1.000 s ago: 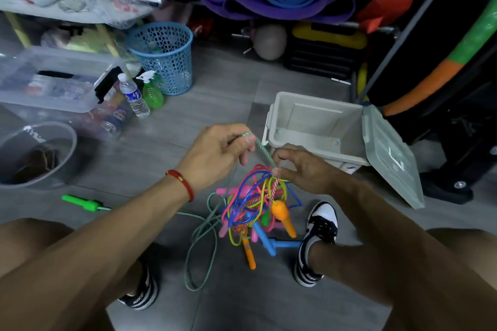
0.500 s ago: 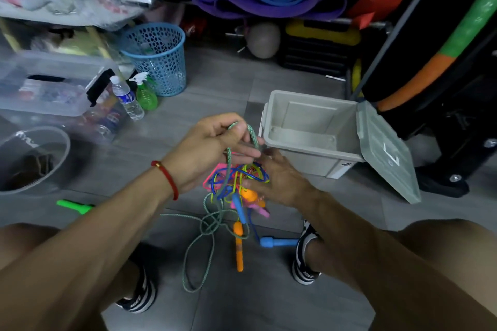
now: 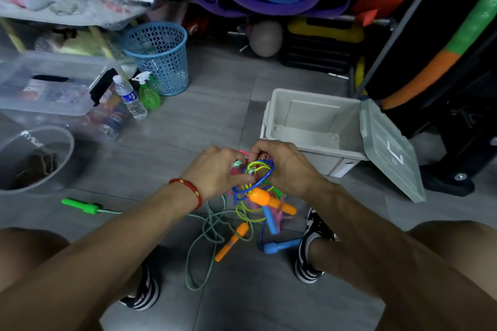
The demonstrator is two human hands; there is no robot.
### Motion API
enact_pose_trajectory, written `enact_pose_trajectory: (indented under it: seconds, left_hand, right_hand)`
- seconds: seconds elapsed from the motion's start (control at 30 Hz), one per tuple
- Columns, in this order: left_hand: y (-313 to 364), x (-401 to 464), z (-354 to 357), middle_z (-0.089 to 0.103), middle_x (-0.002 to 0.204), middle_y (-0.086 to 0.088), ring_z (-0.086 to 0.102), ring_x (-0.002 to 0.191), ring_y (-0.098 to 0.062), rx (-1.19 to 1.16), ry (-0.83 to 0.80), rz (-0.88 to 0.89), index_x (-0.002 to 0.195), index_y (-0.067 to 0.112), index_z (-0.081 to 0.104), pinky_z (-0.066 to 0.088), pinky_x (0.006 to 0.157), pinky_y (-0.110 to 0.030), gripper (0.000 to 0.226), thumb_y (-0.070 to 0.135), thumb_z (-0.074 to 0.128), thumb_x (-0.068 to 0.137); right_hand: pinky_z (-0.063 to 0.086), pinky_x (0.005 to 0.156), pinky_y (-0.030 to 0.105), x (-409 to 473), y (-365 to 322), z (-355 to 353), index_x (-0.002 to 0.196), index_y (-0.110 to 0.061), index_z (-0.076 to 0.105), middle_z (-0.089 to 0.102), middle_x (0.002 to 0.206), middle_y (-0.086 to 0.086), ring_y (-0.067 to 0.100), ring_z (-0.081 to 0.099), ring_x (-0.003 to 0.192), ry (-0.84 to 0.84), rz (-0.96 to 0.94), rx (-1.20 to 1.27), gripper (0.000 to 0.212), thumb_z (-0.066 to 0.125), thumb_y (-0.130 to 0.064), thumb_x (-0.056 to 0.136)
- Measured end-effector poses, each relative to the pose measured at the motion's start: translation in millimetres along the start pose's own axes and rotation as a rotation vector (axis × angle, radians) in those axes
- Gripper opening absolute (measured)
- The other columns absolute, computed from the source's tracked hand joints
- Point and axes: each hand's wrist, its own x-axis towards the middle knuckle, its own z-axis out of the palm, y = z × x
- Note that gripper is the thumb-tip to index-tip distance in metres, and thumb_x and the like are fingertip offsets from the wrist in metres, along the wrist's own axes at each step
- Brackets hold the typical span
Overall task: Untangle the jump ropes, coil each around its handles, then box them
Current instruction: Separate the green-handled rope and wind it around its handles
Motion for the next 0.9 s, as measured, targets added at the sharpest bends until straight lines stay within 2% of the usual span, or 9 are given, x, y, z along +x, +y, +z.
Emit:
enact_pose_trajectory:
  seconds: [0.1,0.17,0.3,0.4,0.47,0.6,0.77,0.83,0.9]
  left_hand:
    - [2.6,-0.6,3.6,0.066,0.081,-0.006,0.064,0.086,-0.030,-0.009,0.025,0.091,0.085,0.020,0.064,0.046,0.072,-0.035,0.024,0.043,0.065,0.092]
    - [4.9,-1.5,2.6,0.065,0.086,-0.004,0.062,0.084,-0.024,-0.180,0.064,0.122,0.086,0.015,0.066,0.046,0.074,-0.034,0.021,0.035,0.064,0.093]
    - [2.6,2.0,-2.2,0.064,0.070,0.000,0.053,0.061,-0.003,-0.471,0.074,-0.088,0.076,0.020,0.067,0.048,0.067,-0.029,0.016,0.027,0.068,0.091]
    - [-4.1,2.3,-2.8,0.062,0.066,-0.002,0.052,0.062,-0.014,-0.584,0.043,-0.186,0.078,0.013,0.067,0.049,0.066,-0.036,0.031,0.044,0.066,0.077]
    - [0.5,0.1,-3.4,0.059,0.066,-0.005,0.050,0.063,-0.016,-0.712,0.018,-0.235,0.077,0.007,0.066,0.043,0.062,-0.032,0.033,0.040,0.070,0.077]
    - [9.2,-4.7,-2.6,0.065,0.070,-0.009,0.053,0.057,-0.009,-0.835,0.006,-0.270,0.080,0.000,0.071,0.040,0.049,-0.017,0.019,0.010,0.064,0.095]
    - [12.2,-3.4,4.0,0.069,0.073,-0.001,0.061,0.062,-0.007,-0.999,-0.015,-0.346,0.080,0.011,0.066,0.046,0.065,-0.025,0.021,0.015,0.059,0.099]
    - [15.1,-2.5,5.6,0.064,0.066,0.002,0.058,0.059,-0.008,-0.973,-0.022,-0.310,0.081,0.009,0.063,0.046,0.060,-0.021,0.013,0.012,0.067,0.093]
    - [15.6,-2.0,7.2,0.061,0.064,0.001,0.056,0.056,-0.008,-0.910,0.010,-0.304,0.083,0.004,0.062,0.044,0.055,-0.021,0.011,0.002,0.073,0.084]
  right_hand:
    - [0.053,0.069,0.031,0.3,-10.1,-14.4,0.095,-0.024,0.062,0.069,0.083,-0.007,0.011,0.064,0.075,-0.013,-0.017,0.059,0.036,0.078,-0.005,0.069]
    - [0.052,0.076,0.030,1.7,-13.1,-20.0,0.102,-0.027,0.059,0.068,0.091,-0.010,0.010,0.063,0.084,-0.024,-0.009,0.035,0.039,0.076,-0.008,0.073]
    - [0.043,0.099,0.042,0.8,-8.5,-28.4,0.123,-0.040,0.045,0.054,0.120,-0.014,0.015,0.047,0.116,-0.222,0.150,-0.228,0.064,0.079,-0.028,0.071]
    - [0.044,0.096,0.034,0.5,-9.9,-30.1,0.130,-0.031,0.049,0.057,0.124,-0.003,0.017,0.051,0.115,-0.397,0.288,0.032,0.063,0.074,-0.034,0.073]
    - [0.047,0.095,0.034,2.2,-9.6,-20.7,0.122,-0.029,0.057,0.064,0.118,-0.002,0.016,0.059,0.110,-0.292,0.339,0.219,0.052,0.071,-0.045,0.074]
    - [0.050,0.088,0.033,4.1,1.5,-2.8,0.110,-0.026,0.061,0.066,0.104,-0.004,0.015,0.063,0.097,-0.135,0.228,0.095,0.021,0.069,-0.033,0.092]
    - [0.053,0.071,0.024,2.6,1.1,-8.8,0.100,-0.005,0.068,0.068,0.085,0.003,0.008,0.064,0.075,-0.095,0.312,0.449,0.012,0.072,-0.003,0.089]
    - [0.052,0.068,0.020,1.6,-0.3,-8.8,0.097,-0.001,0.069,0.068,0.079,0.003,0.005,0.064,0.070,-0.028,0.302,0.445,0.013,0.071,0.004,0.086]
    - [0.058,0.076,0.027,3.5,-1.9,-6.0,0.096,-0.007,0.072,0.072,0.083,0.004,0.010,0.068,0.076,-0.003,0.300,0.381,0.018,0.074,0.003,0.081]
